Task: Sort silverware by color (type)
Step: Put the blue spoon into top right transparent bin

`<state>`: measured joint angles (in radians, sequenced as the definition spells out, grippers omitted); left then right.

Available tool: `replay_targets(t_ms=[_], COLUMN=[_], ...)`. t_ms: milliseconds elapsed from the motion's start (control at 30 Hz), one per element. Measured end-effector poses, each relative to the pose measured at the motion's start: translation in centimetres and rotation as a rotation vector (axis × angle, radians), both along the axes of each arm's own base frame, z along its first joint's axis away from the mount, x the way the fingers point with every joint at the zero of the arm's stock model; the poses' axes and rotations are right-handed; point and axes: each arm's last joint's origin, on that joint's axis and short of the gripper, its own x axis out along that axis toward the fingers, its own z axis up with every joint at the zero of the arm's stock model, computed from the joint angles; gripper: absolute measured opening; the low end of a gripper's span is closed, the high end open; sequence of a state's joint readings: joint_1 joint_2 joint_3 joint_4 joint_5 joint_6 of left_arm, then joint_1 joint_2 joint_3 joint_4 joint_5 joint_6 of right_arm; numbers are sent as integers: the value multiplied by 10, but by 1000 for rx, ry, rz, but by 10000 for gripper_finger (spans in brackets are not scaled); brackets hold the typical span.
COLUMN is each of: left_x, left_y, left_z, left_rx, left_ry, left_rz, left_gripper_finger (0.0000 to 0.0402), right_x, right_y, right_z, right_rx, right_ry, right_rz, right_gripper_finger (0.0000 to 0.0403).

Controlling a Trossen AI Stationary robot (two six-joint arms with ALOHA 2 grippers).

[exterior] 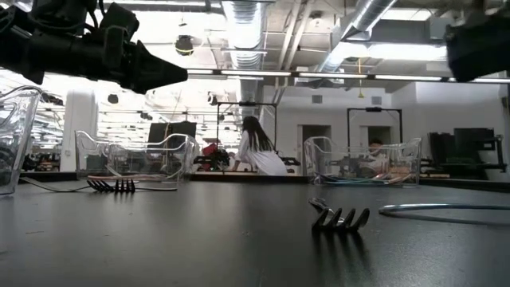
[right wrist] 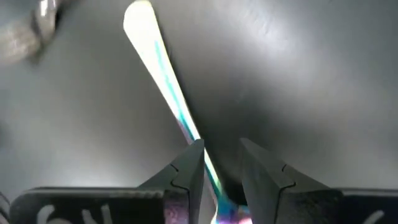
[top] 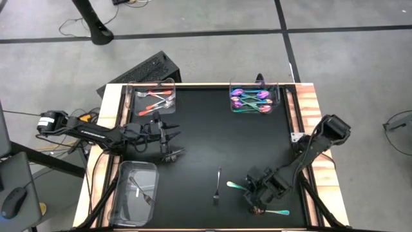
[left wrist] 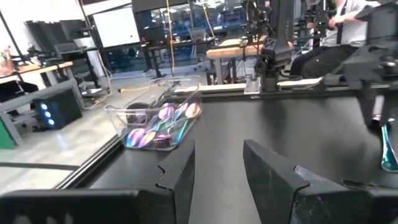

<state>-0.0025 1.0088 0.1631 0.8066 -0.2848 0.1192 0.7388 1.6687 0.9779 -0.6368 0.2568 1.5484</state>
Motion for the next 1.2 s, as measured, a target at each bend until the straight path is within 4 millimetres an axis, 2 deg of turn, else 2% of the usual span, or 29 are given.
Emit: replay_targets(t_ms=[200,367,467,567,633,767,867,1033,1200], left_x=[0,0,0,0,0,-1,-2,-4,-7], left_y=[0,0,1,4,7,14,22,37,48], left_z=[0,1,7,10,10,10,10,10,9], left_rx=[1,21,35,37,38,45,47,-6,-71], left_ry=[0,-9,-64,-95,-100,-99,-98,-118,-127], left_rz=[0,-1,1,6,23,65,110,129,102], left_gripper_finger=[125,125,125,125,125,125,125,125,125], right_x=[0,1,3,10,15,27,34,30,11], right_y=[13,16,8,-10,-27,-77,-119,-188,-244], right_z=[-16,-28,-30,-28,-24,-16,6,42,72], right_rx=[21,15,-29,-74,-129,-317,-454,-578,-705], right_ry=[180,244,279,323,359,427,425,445,496], right_rz=[80,118,138,175,242,336,343,372,352], right_gripper_finger=[119,117,100,52,21,17,15,15,15])
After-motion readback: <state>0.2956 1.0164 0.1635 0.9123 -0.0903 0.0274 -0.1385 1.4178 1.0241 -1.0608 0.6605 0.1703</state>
